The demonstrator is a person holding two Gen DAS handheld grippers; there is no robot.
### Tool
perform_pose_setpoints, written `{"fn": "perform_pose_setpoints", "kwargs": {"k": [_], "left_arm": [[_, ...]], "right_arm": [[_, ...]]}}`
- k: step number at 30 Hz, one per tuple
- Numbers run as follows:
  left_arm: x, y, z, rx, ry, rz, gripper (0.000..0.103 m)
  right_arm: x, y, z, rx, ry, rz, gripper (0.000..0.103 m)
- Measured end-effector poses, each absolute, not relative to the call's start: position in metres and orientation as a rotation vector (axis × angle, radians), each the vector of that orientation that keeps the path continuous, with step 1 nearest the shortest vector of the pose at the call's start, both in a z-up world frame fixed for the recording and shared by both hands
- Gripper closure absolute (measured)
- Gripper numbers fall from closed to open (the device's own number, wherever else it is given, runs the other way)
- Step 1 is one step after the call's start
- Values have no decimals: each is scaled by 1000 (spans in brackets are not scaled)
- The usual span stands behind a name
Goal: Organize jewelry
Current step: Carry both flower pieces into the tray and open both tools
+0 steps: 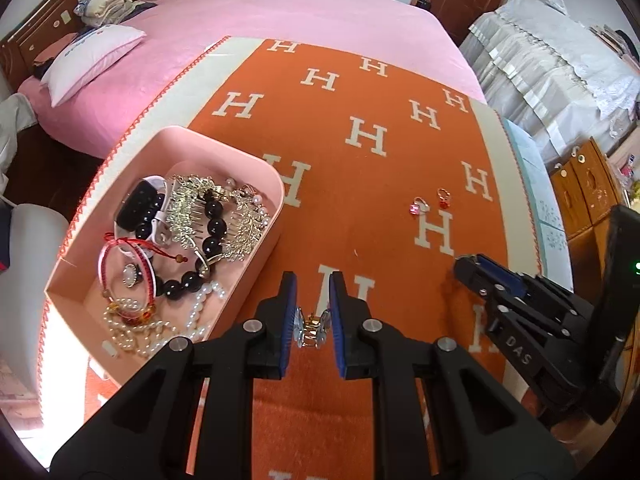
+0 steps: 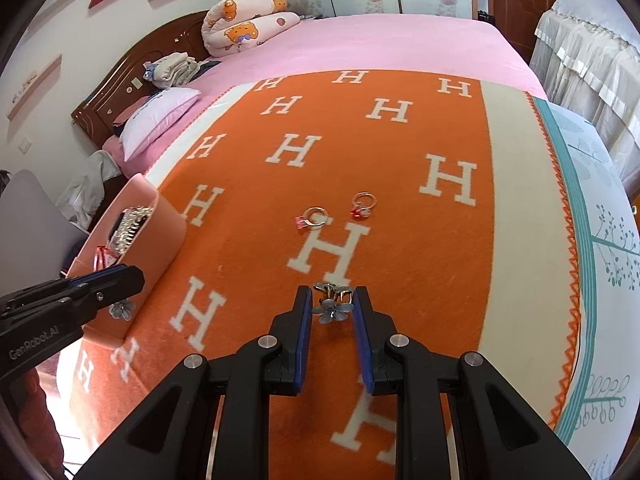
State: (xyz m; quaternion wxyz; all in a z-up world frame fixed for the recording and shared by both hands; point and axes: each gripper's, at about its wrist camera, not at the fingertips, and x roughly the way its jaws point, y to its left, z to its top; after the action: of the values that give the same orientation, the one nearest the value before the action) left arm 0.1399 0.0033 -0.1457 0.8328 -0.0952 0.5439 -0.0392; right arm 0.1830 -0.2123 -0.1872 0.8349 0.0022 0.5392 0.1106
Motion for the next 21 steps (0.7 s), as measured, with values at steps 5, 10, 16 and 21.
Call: {"fn": "perform_pose_setpoints", "kwargs": {"k": [5, 10, 16, 21], "left_arm": [[128, 14, -128, -189, 1121, -104, 89], [121, 35, -114, -184, 1095, -79, 89], [113, 81, -105, -180, 1055, 0, 89], [112, 122, -111, -186, 1073, 75, 89]], "right_arm": [[177, -193, -177, 9, 1139, 279, 83], [174, -157, -160, 17, 1116, 352, 83], [170, -104, -145, 10, 1102, 443, 83], [167, -60, -137, 14, 1106, 507, 83]]}}
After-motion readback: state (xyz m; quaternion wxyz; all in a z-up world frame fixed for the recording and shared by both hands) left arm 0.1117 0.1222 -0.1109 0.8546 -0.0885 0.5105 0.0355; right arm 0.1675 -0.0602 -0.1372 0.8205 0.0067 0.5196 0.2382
